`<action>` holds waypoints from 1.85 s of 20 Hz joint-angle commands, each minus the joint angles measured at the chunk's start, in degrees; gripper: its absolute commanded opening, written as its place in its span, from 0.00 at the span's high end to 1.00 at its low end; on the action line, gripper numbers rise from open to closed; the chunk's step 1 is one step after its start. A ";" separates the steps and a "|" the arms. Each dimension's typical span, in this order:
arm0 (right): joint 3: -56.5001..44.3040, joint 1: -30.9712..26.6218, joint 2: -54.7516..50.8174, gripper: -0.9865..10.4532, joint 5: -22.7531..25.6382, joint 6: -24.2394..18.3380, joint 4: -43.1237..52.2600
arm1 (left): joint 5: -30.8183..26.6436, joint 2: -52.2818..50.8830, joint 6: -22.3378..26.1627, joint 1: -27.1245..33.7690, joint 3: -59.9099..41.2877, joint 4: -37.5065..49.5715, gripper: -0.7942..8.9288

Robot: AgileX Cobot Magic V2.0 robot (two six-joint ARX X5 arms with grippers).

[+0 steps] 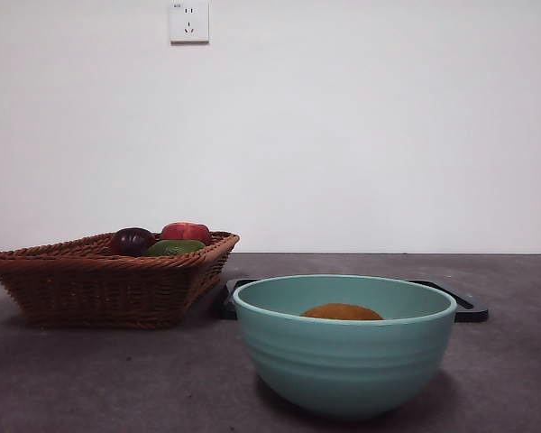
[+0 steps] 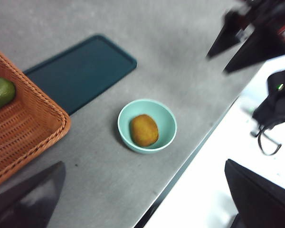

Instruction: Pick up the wifruite, put it on the bowl, pick up the plate, put it on desk

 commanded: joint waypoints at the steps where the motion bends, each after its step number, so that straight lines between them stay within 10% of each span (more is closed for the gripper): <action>1: 0.92 3.30 4.46 0.37 3.89 1.51 0.50 | -0.17 -3.67 -2.25 -0.68 -3.61 2.05 0.34; 20: 0.92 7.02 39.54 0.37 14.64 1.86 16.37 | -0.20 -9.77 -5.44 -0.68 -10.01 1.16 0.34; 30: 0.92 7.34 40.96 0.89 11.17 2.56 18.97 | -0.17 -9.77 -5.44 -0.68 -9.99 1.16 0.34; 37: 5.53 7.37 41.33 0.91 15.91 3.61 16.41 | -0.17 -9.77 -5.35 -0.68 -9.99 1.18 0.34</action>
